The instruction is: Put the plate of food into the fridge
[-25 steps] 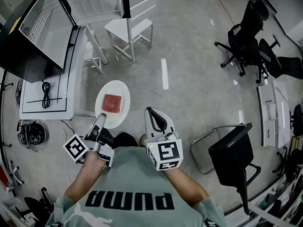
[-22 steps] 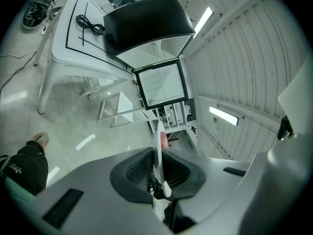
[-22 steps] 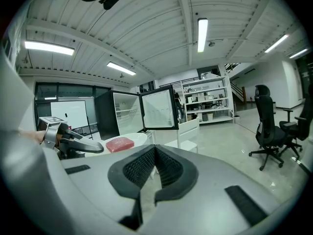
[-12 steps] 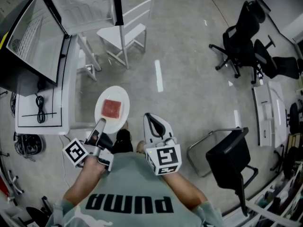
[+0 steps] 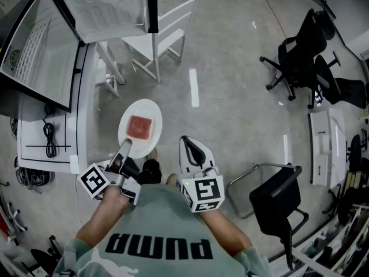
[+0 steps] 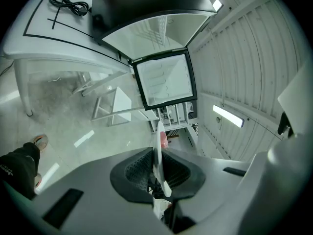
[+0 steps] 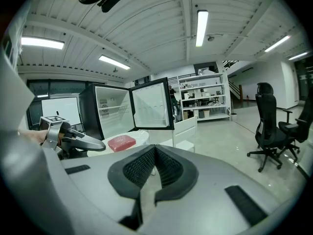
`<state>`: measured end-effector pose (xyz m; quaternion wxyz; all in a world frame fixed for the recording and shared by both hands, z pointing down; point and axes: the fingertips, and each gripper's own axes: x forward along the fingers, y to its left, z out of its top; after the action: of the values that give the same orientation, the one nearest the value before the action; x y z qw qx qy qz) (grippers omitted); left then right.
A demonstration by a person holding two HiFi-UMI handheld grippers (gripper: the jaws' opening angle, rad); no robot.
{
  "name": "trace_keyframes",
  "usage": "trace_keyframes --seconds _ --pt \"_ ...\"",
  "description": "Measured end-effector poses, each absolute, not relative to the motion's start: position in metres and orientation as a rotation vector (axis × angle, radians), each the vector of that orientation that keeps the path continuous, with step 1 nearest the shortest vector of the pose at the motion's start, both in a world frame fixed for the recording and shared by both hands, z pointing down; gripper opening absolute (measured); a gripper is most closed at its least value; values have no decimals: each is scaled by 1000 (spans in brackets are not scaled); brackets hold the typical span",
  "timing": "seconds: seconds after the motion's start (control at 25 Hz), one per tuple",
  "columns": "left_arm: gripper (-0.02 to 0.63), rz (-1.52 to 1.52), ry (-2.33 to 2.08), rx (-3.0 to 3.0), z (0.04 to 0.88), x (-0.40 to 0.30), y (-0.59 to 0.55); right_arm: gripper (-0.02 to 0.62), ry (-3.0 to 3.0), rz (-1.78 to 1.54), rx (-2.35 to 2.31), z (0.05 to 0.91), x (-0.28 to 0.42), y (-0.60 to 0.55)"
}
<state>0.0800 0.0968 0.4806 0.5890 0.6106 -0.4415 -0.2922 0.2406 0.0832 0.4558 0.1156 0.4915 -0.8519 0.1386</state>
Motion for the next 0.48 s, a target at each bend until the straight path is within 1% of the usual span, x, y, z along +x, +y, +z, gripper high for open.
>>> trace_keyframes --seconds 0.48 --pt "37 -733 -1015 1403 483 30 27 5 -2471 361 1393 451 190 13"
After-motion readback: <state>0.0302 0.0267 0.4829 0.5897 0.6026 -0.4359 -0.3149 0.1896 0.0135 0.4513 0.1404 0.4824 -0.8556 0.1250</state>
